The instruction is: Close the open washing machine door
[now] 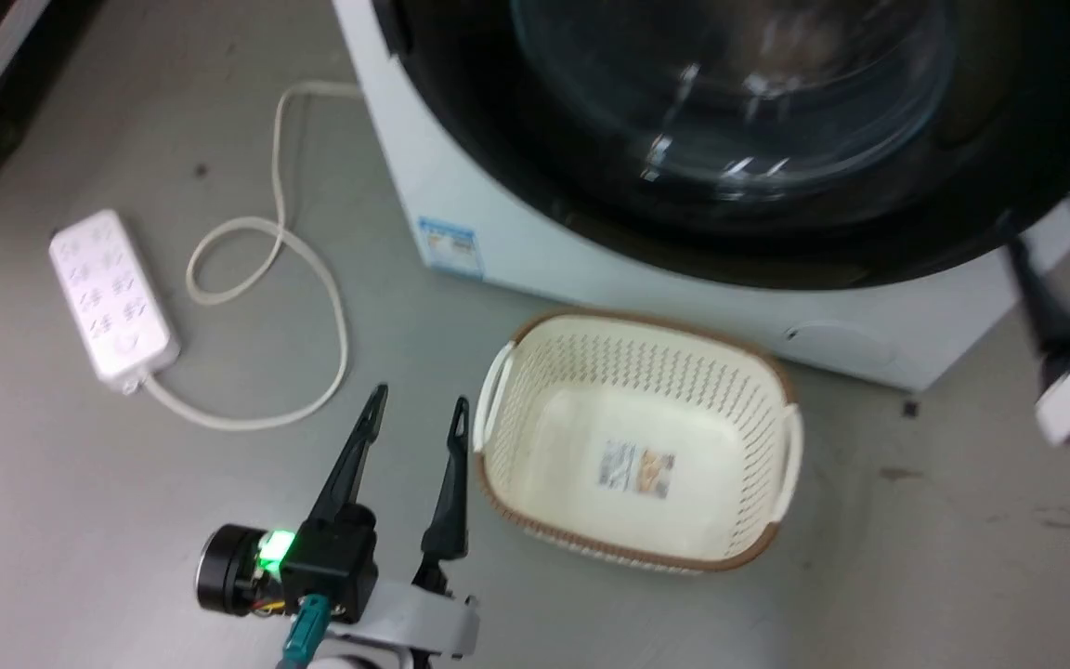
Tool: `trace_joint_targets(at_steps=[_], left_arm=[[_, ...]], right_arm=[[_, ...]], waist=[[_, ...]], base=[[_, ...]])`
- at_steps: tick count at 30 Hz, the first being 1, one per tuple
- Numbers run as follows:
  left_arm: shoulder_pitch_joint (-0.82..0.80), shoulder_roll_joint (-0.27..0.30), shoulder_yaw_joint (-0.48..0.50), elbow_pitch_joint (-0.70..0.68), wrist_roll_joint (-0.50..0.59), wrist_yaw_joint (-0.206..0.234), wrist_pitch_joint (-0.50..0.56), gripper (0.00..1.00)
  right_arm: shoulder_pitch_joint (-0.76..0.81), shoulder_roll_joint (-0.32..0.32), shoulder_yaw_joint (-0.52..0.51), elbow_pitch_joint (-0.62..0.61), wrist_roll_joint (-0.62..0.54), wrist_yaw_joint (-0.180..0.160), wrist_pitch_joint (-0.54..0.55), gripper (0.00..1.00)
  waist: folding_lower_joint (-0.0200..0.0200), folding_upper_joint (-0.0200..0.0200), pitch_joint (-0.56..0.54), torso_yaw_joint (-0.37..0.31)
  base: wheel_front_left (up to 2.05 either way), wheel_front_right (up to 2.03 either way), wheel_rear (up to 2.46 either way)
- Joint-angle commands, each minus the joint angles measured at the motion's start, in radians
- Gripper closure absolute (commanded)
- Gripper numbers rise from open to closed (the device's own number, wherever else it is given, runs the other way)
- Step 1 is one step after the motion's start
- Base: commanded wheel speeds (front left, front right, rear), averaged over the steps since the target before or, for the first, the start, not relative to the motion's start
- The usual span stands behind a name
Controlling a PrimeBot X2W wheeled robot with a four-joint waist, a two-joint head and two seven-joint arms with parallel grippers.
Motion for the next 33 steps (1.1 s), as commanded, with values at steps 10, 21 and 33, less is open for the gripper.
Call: trace_joint_targets(at_steps=[10, 21, 33], left_arm=[[0.072, 0.024, 0.055, 0.02, -0.016, -0.037, -0.004, 0.0], [0.118, 0.031, 0.076, 0.049, -0.011, -0.074, -0.004, 0.0], [0.133, 0.024, 0.094, 0.084, -0.017, -0.102, -0.004, 0.0]], right_arm=[[0.361, 0.183, -0.236, -0.276, -0.213, -0.001, -0.011, 0.0], [0.639, 0.427, -0.355, -0.428, -0.426, -0.001, -0.011, 0.0], [0.67, 0.456, -0.366, -0.433, -0.443, -0.001, -0.011, 0.0]], waist=[[0.0001, 0.0, -0.179, -0.16], [0.0001, 0.0, -0.24, -0.218], [0.0001, 0.0, -0.246, -0.219]], base=[[0.0, 0.0, 0.0], [0.0, 0.0, 0.0], [0.0, 0.0, 0.0]])
